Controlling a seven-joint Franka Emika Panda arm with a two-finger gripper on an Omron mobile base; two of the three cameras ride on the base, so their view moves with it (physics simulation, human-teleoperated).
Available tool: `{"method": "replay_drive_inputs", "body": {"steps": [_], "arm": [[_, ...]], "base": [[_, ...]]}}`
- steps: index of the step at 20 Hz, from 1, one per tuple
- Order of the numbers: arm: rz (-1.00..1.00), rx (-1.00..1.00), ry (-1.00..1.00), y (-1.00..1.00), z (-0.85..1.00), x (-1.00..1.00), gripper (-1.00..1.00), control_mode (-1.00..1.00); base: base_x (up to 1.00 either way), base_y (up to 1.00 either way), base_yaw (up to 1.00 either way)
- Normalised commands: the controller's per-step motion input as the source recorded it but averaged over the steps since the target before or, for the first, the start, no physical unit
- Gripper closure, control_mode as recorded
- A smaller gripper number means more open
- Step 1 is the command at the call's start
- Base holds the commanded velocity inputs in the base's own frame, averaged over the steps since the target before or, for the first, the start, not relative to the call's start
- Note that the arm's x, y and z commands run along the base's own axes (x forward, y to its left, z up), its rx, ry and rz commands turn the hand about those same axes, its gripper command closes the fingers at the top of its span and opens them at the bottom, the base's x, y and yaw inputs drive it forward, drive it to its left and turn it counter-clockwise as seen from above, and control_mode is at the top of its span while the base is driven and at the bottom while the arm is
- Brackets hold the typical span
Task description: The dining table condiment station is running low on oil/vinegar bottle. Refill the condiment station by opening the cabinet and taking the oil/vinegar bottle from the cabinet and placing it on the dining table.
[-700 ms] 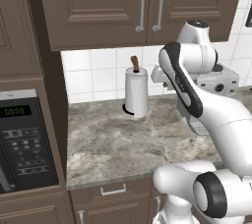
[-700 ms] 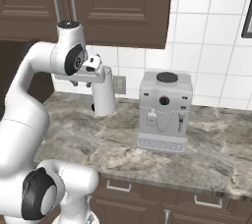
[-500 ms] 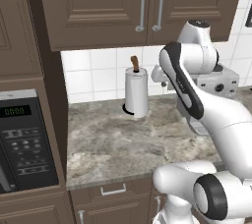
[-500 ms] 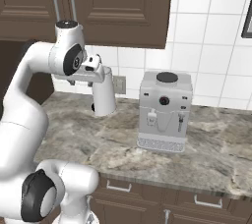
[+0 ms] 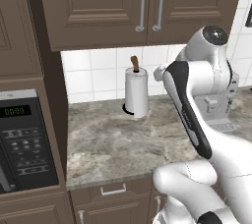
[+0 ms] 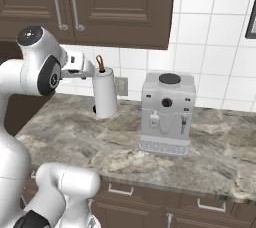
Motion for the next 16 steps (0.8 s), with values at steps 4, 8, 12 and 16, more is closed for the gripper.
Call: {"method": "replay_drive_inputs", "body": {"steps": [4,8,12,16], "arm": [[0.0,-0.05,-0.54,0.07,0.62,-0.4,-1.0,-1.0],[0.0,0.0,-0.4,0.07,0.42,-0.2,-1.0,-1.0],[0.0,0.01,-0.32,0.0,0.49,-0.13,-1.0,-1.0],[0.0,0.07,-0.29,0.0,0.4,0.0,-1.0,-1.0]], "base": [[0.0,0.0,0.0],[0.0,0.0,0.0],[0.0,0.0,0.0],[0.0,0.0,0.0]]}}
